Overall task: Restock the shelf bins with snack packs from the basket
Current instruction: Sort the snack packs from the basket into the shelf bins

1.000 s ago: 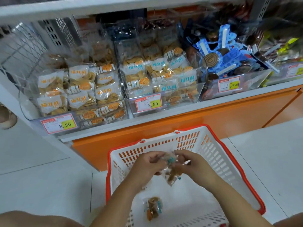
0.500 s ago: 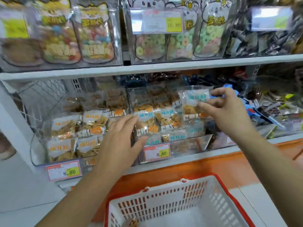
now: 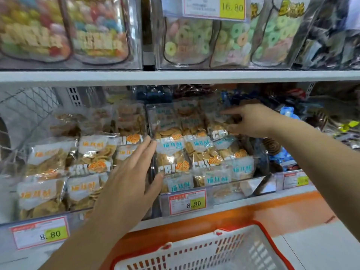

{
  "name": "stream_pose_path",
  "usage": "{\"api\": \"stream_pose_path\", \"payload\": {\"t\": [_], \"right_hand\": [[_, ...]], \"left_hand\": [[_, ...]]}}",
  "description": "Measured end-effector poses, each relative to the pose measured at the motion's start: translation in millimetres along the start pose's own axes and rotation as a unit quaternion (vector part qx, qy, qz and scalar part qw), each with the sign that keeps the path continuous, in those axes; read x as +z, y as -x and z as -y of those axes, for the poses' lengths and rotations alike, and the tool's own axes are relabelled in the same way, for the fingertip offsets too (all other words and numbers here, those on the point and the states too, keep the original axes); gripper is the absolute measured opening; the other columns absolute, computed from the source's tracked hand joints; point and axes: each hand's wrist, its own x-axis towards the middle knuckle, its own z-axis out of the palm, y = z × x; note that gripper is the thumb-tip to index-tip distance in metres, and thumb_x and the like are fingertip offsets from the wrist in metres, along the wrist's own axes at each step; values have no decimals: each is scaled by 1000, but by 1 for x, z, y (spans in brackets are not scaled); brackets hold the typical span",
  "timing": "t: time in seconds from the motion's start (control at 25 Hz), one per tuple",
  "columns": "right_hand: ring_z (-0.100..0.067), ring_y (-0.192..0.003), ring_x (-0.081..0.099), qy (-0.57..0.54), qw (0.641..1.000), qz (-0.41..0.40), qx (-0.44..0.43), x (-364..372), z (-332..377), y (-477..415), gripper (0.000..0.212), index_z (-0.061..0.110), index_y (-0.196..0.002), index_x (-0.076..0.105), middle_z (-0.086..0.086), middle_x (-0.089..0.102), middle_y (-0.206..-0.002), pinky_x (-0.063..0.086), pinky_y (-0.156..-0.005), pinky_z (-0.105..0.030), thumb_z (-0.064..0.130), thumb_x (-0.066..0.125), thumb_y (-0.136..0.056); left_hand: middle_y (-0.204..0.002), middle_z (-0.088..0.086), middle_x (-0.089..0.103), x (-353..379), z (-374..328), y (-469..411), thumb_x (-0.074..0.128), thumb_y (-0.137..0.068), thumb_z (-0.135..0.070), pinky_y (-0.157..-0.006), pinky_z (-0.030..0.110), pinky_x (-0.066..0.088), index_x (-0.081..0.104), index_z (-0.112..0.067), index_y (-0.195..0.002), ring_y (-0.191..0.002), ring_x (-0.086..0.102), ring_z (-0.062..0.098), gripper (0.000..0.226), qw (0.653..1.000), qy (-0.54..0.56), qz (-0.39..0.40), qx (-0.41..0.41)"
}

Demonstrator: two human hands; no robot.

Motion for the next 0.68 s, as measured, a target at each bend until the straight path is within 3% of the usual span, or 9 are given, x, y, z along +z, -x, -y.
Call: {"api": "stream_pose_path", "payload": {"t": [0.16,0.36,0.44,0.56,0.68], "right_hand": [[-19,-117,56,-11,998,61,-6,5,3,-2,59,31,-136,53,4,59,-134,40,-91,-24,40,74,-82],[-17,-90,53,-35,999,32,-2,4,-6,8,39,32,-113,60,11,55,-89,43,-79,-30,34,78,-79],[-19,-94,54,-20,999,44,-5,2,-6,11,35,35,-107,55,12,57,-90,44,-83,-32,33,77,-80],[-20,-99,55,30,998,53,-10,1,-5,11,37,37,-114,55,12,58,-94,42,-85,-32,35,74,-82],[-20,-102,58,83,996,16,-18,-4,-8,9,36,41,-115,59,10,63,-102,44,-90,-33,37,73,-82]], "left_hand": [[-147,-33,-28,1,0,0,14,-84,-64,-115,28,8,-19,-46,-145,-132,-7,-12,71,1000,9,0,2],[-144,-36,-32,3,1,1,12,-85,-65,-118,32,13,-21,-49,-145,-132,-5,-12,70,1000,5,7,3],[-147,-35,-28,3,1,2,19,-91,-62,-118,33,15,-15,-46,-149,-132,-4,-12,70,1000,12,2,-1],[-151,-33,-24,5,2,2,24,-93,-59,-118,35,16,-12,-45,-151,-133,-1,-11,70,1000,19,-1,-3],[-150,-33,-25,5,2,2,25,-94,-59,-118,36,17,-11,-44,-151,-133,0,-10,70,1000,16,-1,-3]]}}
